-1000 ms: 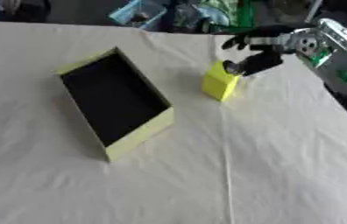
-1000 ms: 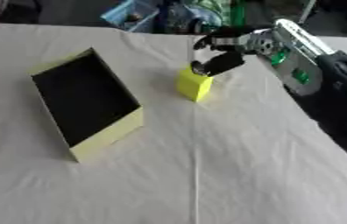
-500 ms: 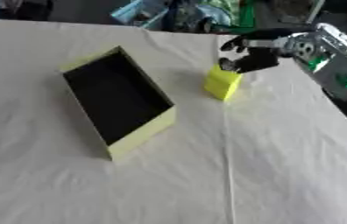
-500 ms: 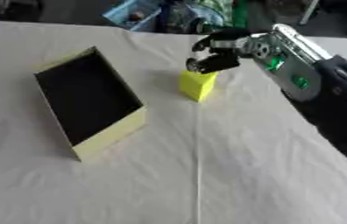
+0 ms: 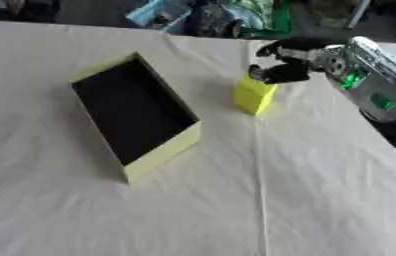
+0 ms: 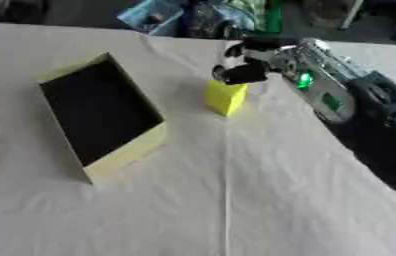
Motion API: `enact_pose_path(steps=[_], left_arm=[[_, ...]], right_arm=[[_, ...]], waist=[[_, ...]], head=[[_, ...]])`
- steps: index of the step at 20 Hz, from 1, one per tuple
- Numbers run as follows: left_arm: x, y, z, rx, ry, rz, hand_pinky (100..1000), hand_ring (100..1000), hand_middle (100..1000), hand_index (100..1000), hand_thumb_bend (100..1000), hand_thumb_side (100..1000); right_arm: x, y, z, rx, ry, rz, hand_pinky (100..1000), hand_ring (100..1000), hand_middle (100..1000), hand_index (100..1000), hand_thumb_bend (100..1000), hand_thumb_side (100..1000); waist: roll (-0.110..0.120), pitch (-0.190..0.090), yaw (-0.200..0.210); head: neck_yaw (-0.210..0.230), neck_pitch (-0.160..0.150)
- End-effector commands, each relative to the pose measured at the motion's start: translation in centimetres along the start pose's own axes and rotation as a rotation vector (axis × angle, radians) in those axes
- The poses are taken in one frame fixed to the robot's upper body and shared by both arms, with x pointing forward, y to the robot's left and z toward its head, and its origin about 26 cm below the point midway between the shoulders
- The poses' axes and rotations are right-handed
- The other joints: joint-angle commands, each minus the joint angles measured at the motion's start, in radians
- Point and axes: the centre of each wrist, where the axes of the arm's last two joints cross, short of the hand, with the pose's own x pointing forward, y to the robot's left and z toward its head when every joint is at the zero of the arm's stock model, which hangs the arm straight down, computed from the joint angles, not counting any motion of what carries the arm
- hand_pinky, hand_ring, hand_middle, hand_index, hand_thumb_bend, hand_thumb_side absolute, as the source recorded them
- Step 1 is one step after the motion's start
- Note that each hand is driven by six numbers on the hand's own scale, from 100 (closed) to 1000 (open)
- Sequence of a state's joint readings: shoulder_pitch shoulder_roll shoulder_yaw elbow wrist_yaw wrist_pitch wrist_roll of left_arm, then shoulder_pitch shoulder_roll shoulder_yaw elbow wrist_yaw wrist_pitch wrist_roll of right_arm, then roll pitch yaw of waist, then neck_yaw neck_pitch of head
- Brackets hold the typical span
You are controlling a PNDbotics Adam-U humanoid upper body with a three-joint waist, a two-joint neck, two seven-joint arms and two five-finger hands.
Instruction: Pick up objects on the table and place them in the box.
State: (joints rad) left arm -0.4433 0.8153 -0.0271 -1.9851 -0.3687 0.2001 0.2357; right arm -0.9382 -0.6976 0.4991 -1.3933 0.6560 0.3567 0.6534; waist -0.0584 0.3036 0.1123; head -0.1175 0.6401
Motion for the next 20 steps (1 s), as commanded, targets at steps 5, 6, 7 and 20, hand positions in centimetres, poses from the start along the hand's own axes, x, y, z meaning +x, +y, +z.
enact_pose_path(steps=[5, 6, 7, 20], left_arm=[[0.5, 0.7, -0.5, 0.015, -0.029, -0.009, 631, 736, 730, 854, 100, 474], [0.5, 0.7, -0.5, 0.014, -0.029, -0.009, 631, 736, 730, 854, 100, 473], [0.5, 0.7, -0.5, 0.014, -0.029, -0.010, 631, 736, 730, 854, 100, 473], [0.6, 0.7, -0.5, 0.012, -0.033, -0.004, 629, 736, 728, 851, 100, 470]], right_arm=[[-0.4, -0.3, 0.2, 0.010, 0.003, 0.003, 917, 961, 981, 1000, 100, 945], [-0.4, -0.3, 0.3, 0.013, -0.003, -0.001, 915, 960, 980, 1000, 100, 950], [-0.4, -0.3, 0.4, 0.015, -0.009, -0.007, 913, 958, 979, 1000, 100, 961], [-0.2, 0.6, -0.4, 0.014, 0.028, -0.038, 916, 968, 991, 1000, 100, 967]], waist=[[-0.002, 0.000, -0.008], [-0.002, 0.001, -0.009], [-0.001, 0.002, -0.010], [0.003, 0.009, -0.009]], head=[[-0.004, 0.002], [-0.004, 0.002], [-0.003, 0.003], [-0.008, 0.003]])
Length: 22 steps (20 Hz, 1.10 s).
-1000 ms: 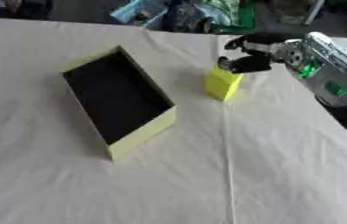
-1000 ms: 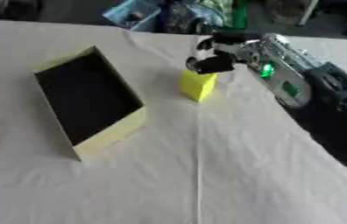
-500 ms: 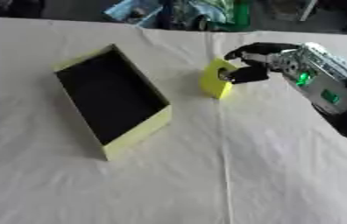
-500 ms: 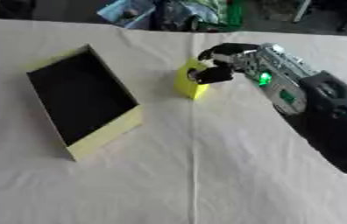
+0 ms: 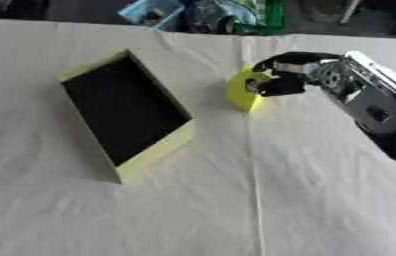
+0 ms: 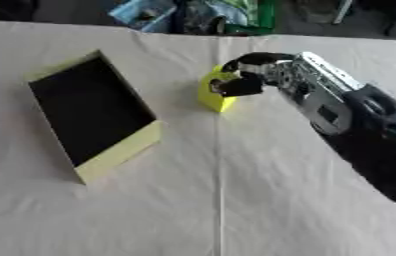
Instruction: Pick up objects on the table and place them in the box.
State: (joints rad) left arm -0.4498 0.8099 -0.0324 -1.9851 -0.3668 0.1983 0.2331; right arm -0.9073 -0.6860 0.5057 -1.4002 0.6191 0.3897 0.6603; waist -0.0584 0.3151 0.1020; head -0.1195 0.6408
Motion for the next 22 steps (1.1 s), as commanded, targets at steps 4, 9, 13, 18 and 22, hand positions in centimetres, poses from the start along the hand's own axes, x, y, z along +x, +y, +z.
enact_pose_path(steps=[4, 9, 13, 18, 22], left_arm=[[0.5, 0.8, -0.5, 0.014, -0.027, -0.014, 628, 736, 727, 845, 100, 467], [0.5, 0.7, -0.5, 0.012, -0.029, -0.012, 626, 737, 726, 840, 100, 465], [0.5, 0.7, -0.5, 0.009, -0.032, -0.011, 625, 736, 725, 839, 100, 461], [0.6, 0.7, -0.5, 0.007, -0.032, -0.009, 625, 736, 723, 832, 100, 457], [0.6, 0.7, -0.6, 0.007, -0.036, -0.009, 624, 736, 720, 815, 100, 456]], right_arm=[[-0.8, -0.4, -0.8, -0.052, 0.047, 0.031, 916, 966, 986, 1000, 100, 964], [-0.8, -0.3, -0.9, -0.069, 0.034, 0.051, 906, 956, 960, 1000, 100, 934], [-0.6, -0.4, -0.9, -0.087, 0.013, 0.069, 849, 913, 951, 1000, 100, 916], [-0.2, -0.4, -1.0, -0.094, -0.017, 0.061, 777, 829, 898, 1000, 100, 883], [0.3, -0.4, -1.1, -0.134, -0.038, 0.025, 716, 694, 827, 1000, 100, 832]], waist=[[0.004, 0.004, 0.003], [0.002, 0.010, 0.004], [0.003, 0.014, 0.007], [0.003, 0.021, 0.011], [0.003, 0.026, 0.014]], head=[[-0.007, 0.000], [-0.006, -0.007], [-0.008, -0.011], [-0.010, -0.017], [-0.010, -0.019]])
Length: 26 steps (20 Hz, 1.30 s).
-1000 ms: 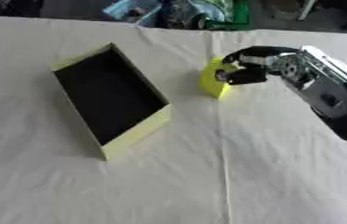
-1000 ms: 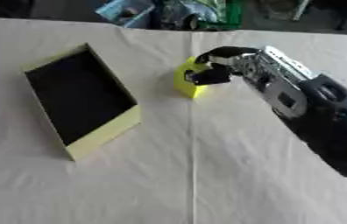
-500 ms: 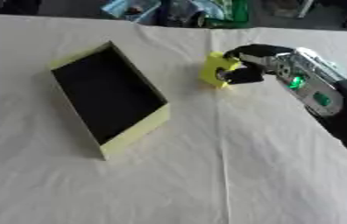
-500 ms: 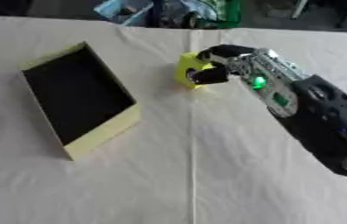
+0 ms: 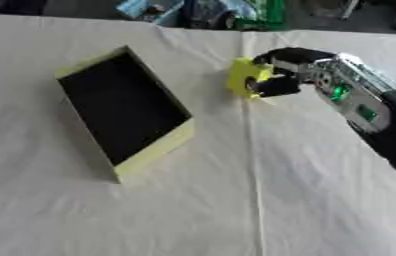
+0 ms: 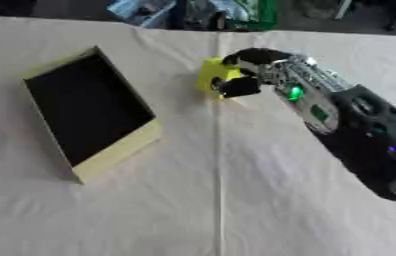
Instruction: Pick up objects on the table and place them in the box.
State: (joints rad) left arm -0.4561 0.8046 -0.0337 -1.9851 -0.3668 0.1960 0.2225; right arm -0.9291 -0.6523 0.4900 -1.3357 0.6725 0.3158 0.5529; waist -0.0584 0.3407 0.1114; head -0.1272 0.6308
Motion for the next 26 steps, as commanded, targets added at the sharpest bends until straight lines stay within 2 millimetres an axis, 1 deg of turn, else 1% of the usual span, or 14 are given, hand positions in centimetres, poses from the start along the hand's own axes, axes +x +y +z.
enact_pose_path(steps=[1, 2, 3, 4, 6, 9, 10, 12, 15, 18, 20, 21, 22, 26], left_arm=[[0.5, 0.7, -0.5, 0.013, -0.031, -0.015, 623, 735, 720, 814, 100, 445], [0.5, 0.7, -0.5, 0.013, -0.032, -0.014, 623, 735, 719, 814, 100, 455], [0.6, 0.7, -0.5, 0.012, -0.032, -0.014, 623, 735, 719, 813, 100, 455], [0.6, 0.7, -0.5, 0.012, -0.032, -0.014, 622, 735, 718, 813, 100, 455], [0.6, 0.7, -0.5, 0.012, -0.032, -0.013, 621, 734, 718, 811, 100, 455], [0.6, 0.7, -0.5, 0.013, -0.033, -0.011, 619, 732, 716, 810, 100, 452], [0.6, 0.7, -0.5, 0.012, -0.033, -0.010, 618, 732, 716, 810, 100, 455], [0.6, 0.7, -0.5, 0.012, -0.034, -0.009, 618, 731, 715, 809, 100, 454], [0.6, 0.6, -0.5, 0.007, -0.031, -0.009, 616, 730, 714, 807, 100, 450], [0.6, 0.6, -0.5, 0.005, -0.031, -0.010, 615, 729, 713, 805, 100, 451], [0.6, 0.7, -0.6, 0.006, -0.031, -0.010, 614, 728, 712, 802, 100, 451], [0.7, 0.7, -0.6, 0.006, -0.031, -0.010, 614, 728, 712, 802, 100, 451], [0.7, 0.6, -0.6, 0.006, -0.031, -0.009, 613, 728, 712, 801, 100, 451], [0.7, 0.7, -0.6, 0.005, -0.033, -0.009, 611, 726, 711, 799, 100, 453]], right_arm=[[0.6, -0.2, -0.1, -0.032, -0.023, -0.031, 700, 653, 807, 994, 100, 802], [0.8, -0.1, -0.2, -0.042, -0.024, -0.039, 693, 633, 796, 988, 100, 795], [0.9, 0.0, -0.3, -0.051, -0.024, -0.047, 670, 588, 760, 968, 100, 767], [1.0, 0.1, -0.4, -0.064, -0.024, -0.055, 655, 563, 741, 960, 100, 756], [1.2, 0.2, -0.6, -0.094, -0.024, -0.069, 599, 509, 682, 920, 100, 709], [1.4, 0.5, -0.8, -0.136, -0.029, -0.091, 554, 465, 601, 868, 100, 642], [1.4, 0.6, -0.9, -0.142, -0.032, -0.101, 542, 457, 578, 848, 100, 597], [1.3, 0.7, -1.0, -0.153, -0.039, -0.121, 513, 424, 514, 790, 100, 420], [1.4, 0.7, -1.0, -0.178, -0.059, -0.163, 476, 370, 429, 683, 100, 261], [1.5, 0.9, -1.0, -0.194, -0.070, -0.188, 451, 342, 382, 633, 100, 216], [1.5, 1.0, -1.0, -0.197, -0.081, -0.198, 435, 315, 343, 592, 100, 150], [1.5, 1.0, -1.0, -0.196, -0.085, -0.202, 435, 315, 343, 592, 100, 150], [1.5, 1.0, -1.0, -0.194, -0.088, -0.207, 413, 296, 319, 553, 100, 107], [1.3, 1.1, -1.1, -0.177, -0.088, -0.229, 375, 272, 295, 500, 100, 100]], waist=[[0.003, 0.002, 0.006], [0.002, 0.002, 0.007], [0.002, 0.003, 0.008], [0.002, 0.004, 0.009], [0.002, 0.005, 0.012], [0.002, 0.007, 0.015], [0.001, 0.008, 0.016], [0.001, 0.009, 0.018], [-0.001, 0.011, 0.019], [-0.001, 0.013, 0.019], [0.000, 0.014, 0.017], [0.000, 0.015, 0.015], [0.001, 0.015, 0.013], [0.003, 0.018, 0.009]], head=[[-0.003, -0.009], [-0.004, -0.010], [-0.005, -0.012], [-0.005, -0.013], [-0.007, -0.015], [-0.008, -0.021], [-0.008, -0.022], [-0.008, -0.025], [-0.007, -0.029], [-0.006, -0.030], [-0.005, -0.029], [-0.005, -0.030], [-0.005, -0.031], [-0.006, -0.033]])
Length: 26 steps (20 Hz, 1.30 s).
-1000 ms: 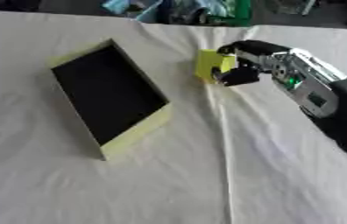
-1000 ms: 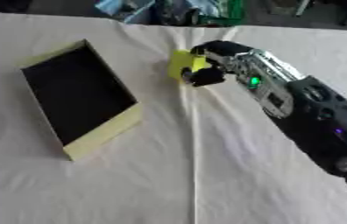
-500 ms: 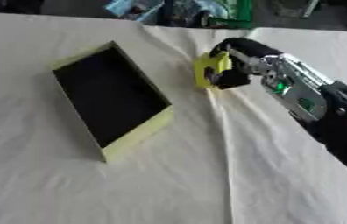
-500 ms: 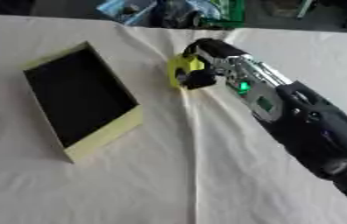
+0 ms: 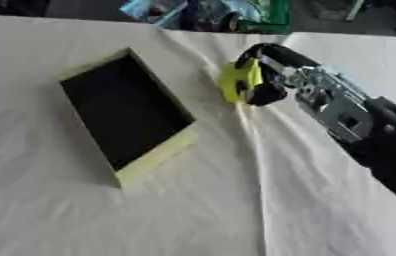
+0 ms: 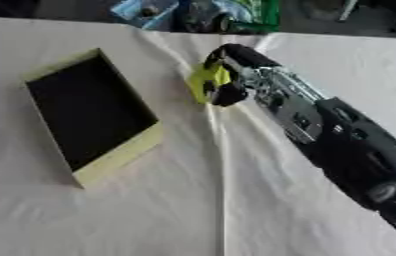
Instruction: Pick up objects on the table and place them in the box.
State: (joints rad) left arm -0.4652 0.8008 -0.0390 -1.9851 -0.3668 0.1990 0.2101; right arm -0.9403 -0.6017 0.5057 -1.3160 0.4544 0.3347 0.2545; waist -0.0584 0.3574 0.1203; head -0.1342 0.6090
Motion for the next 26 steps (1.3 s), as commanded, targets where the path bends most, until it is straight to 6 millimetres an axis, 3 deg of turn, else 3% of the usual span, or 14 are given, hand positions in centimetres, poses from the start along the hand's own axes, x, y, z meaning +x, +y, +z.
enact_pose_path(steps=[1, 14, 26], left_arm=[[0.5, 0.8, -0.5, 0.015, -0.029, -0.014, 611, 726, 711, 799, 100, 453], [0.5, 0.8, -0.4, 0.011, -0.027, -0.017, 605, 721, 704, 798, 100, 460], [0.3, 0.9, -0.3, 0.011, -0.018, -0.025, 602, 719, 697, 795, 100, 469]], right_arm=[[-0.5, 0.3, -0.1, 0.028, 0.017, -0.019, 372, 270, 293, 495, 100, 100], [-0.9, -0.8, 0.8, -0.074, 0.035, -0.133, 264, 154, 147, 290, 100, 100], [-0.2, -4.6, 4.4, -0.228, -0.017, -0.184, 221, 107, 100, 237, 100, 100]], waist=[[0.004, 0.002, -0.001], [0.007, -0.001, -0.009], [0.005, -0.017, -0.014]], head=[[0.002, -0.011], [0.007, -0.011], [0.028, -0.002]])
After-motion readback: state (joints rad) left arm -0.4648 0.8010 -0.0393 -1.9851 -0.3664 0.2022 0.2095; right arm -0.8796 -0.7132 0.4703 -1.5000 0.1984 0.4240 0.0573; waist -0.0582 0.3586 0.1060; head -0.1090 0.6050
